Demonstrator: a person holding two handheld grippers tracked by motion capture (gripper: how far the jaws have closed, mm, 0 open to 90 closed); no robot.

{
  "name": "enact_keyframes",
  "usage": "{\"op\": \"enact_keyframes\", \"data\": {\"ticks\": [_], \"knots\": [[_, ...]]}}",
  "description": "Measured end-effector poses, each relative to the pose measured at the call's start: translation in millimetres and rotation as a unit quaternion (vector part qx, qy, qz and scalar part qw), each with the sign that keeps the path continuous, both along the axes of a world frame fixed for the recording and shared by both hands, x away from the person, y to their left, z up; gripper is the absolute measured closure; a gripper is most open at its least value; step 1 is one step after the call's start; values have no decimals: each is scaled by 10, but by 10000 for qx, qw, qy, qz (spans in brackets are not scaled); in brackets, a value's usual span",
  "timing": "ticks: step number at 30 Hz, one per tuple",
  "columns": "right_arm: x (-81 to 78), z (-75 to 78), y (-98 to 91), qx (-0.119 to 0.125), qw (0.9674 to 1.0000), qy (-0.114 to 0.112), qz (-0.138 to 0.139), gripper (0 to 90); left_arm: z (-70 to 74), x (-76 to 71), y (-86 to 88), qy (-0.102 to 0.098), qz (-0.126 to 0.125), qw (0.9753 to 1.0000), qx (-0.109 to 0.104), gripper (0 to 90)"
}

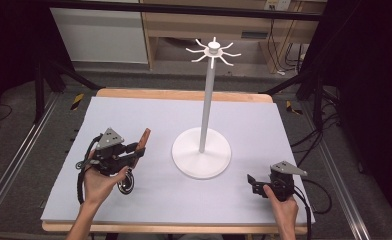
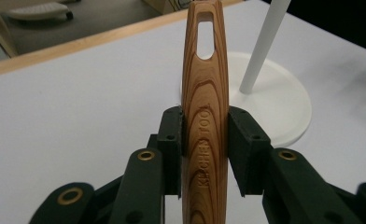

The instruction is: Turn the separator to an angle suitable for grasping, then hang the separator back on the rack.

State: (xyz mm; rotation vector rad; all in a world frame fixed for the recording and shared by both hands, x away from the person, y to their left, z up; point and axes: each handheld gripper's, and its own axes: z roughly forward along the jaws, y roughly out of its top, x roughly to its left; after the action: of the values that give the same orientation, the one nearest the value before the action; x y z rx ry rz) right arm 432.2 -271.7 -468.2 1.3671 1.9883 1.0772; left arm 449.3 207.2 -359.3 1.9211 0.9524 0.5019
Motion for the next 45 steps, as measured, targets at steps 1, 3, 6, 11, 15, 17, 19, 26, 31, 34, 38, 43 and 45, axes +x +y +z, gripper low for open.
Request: {"op": "enact_keyframes", "data": {"ticks": [1, 3, 6, 11, 15, 17, 19, 26, 31, 34, 38, 43, 45], "knots": [[-2, 2, 0, 17, 10000, 7, -2, 56, 23, -11, 1, -69, 27, 10000, -64, 676], [-3, 3, -1, 10, 10000, 2, -3, 56, 69, -31, 11, -183, 57, 9996, -196, 676], [-9, 7, 3, 31, 10000, 0, -2, 56, 140, -56, 23, -316, 92, 9987, -398, 676], [-15, 13, 3, 69, 10000, 3, 5, 56, 265, -81, 24, -513, 149, 9971, -544, 676], [-13, 19, -2, 65, 10000, 6, 12, 56, 371, -94, -2, -656, 105, 9958, -636, 676], [-13, 16, -4, 66, 10000, -5, -6, 56, 386, -94, -9, -662, 96, 9957, -640, 676], [-18, 14, 2, 108, 9999, 18, -20, 56, 412, -94, -22, -690, 90, 9955, -650, 676], [-18, 15, 1, 97, 9999, 19, -24, 56, 553, -94, -61, -868, 52, 9931, -783, 676], [-19, 16, 0, 73, 10000, 7, -12, 56, 676, -116, -99, -1039, 38, 9909, -859, 676], [-18, 19, -13, 64, 10000, -11, -4, 56, 739, -129, -111, -1143, 12, 9890, -937, 676], [-14, 15, -18, 62, 10000, 12, -9, 56, 825, -125, -112, -1218, -21, 9869, -1057, 676], [-19, 12, -19, 51, 10000, -12, -20, 56, 921, -125, -126, -1334, -33, 9844, -1151, 676], [-17, 9, -11, 77, 10000, 1, -13, 56, 958, -116, -136, -1346, -36, 9841, -1159, 676]]}}
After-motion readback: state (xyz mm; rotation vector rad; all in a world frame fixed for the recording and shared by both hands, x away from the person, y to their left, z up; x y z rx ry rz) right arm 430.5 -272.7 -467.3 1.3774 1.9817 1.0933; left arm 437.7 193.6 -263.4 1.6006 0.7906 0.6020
